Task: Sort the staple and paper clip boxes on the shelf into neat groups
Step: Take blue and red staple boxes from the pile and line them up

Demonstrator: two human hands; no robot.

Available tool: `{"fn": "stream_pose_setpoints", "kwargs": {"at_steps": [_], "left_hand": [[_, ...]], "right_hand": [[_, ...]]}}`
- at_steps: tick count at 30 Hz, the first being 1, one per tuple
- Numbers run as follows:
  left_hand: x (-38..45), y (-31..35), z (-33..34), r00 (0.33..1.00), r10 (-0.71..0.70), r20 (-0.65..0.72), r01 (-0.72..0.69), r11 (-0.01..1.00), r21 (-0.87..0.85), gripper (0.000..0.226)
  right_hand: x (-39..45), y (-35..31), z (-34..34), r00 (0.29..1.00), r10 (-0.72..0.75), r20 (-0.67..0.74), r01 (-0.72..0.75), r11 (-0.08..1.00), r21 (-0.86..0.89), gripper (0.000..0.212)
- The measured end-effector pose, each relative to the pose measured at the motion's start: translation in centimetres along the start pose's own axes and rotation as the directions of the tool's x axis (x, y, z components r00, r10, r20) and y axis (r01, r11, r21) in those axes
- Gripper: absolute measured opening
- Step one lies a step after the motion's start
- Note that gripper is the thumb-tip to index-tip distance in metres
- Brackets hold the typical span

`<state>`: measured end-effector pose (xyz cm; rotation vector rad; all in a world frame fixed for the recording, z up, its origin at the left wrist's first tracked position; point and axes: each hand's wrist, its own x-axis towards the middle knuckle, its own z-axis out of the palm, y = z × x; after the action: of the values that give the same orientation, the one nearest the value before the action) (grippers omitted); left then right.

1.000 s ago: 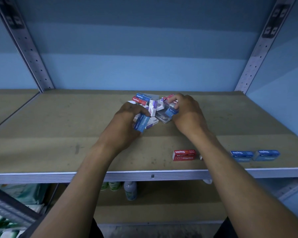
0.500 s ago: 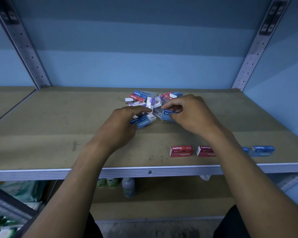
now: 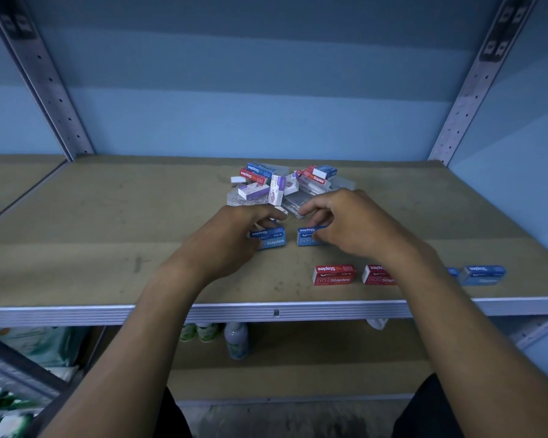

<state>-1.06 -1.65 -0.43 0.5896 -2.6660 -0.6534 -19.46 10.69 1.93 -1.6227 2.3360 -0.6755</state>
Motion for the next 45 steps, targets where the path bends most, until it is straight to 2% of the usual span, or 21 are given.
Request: {"fn": "stream_pose_setpoints", "kwargs": {"at_steps": [6, 12, 24, 33, 45], "left_hand": [[0.0, 0.2, 0.0, 1.000, 0.003, 0.016, -0.003, 1.000, -0.010, 0.053], [0.0, 0.4, -0.1, 0.998, -0.031, -0.057, 0.031, 0.999, 0.008, 0.042], [0.1, 1.3, 0.2, 0.989, -0.099, -0.109, 0.102, 0.994, 0.029, 0.017], [1.5, 3.1, 1.4, 0.989, -0.053, -0.137, 0.054, 0.999, 0.004, 0.016], [4.6, 8.2, 5.1, 0.994, 0.061, -0.090, -0.065, 0.997, -0.036, 0.020]], "right_hand": [[-0.1, 0.0, 0.0, 1.000, -0.004, -0.002, 0.004, 1.000, 0.011, 0.042], [-0.4, -0.1, -0.3, 0.999, -0.005, -0.050, 0.007, 0.999, 0.040, 0.026], [-0.3, 0.5, 0.0, 0.999, -0.042, 0.004, 0.042, 0.999, -0.012, 0.025], [-1.4, 1.9, -1.5, 0.998, -0.048, -0.048, 0.048, 0.999, -0.015, 0.025], [-5.7, 6.9, -5.4, 0.982, 0.065, -0.176, -0.070, 0.997, -0.022, 0.024]]}}
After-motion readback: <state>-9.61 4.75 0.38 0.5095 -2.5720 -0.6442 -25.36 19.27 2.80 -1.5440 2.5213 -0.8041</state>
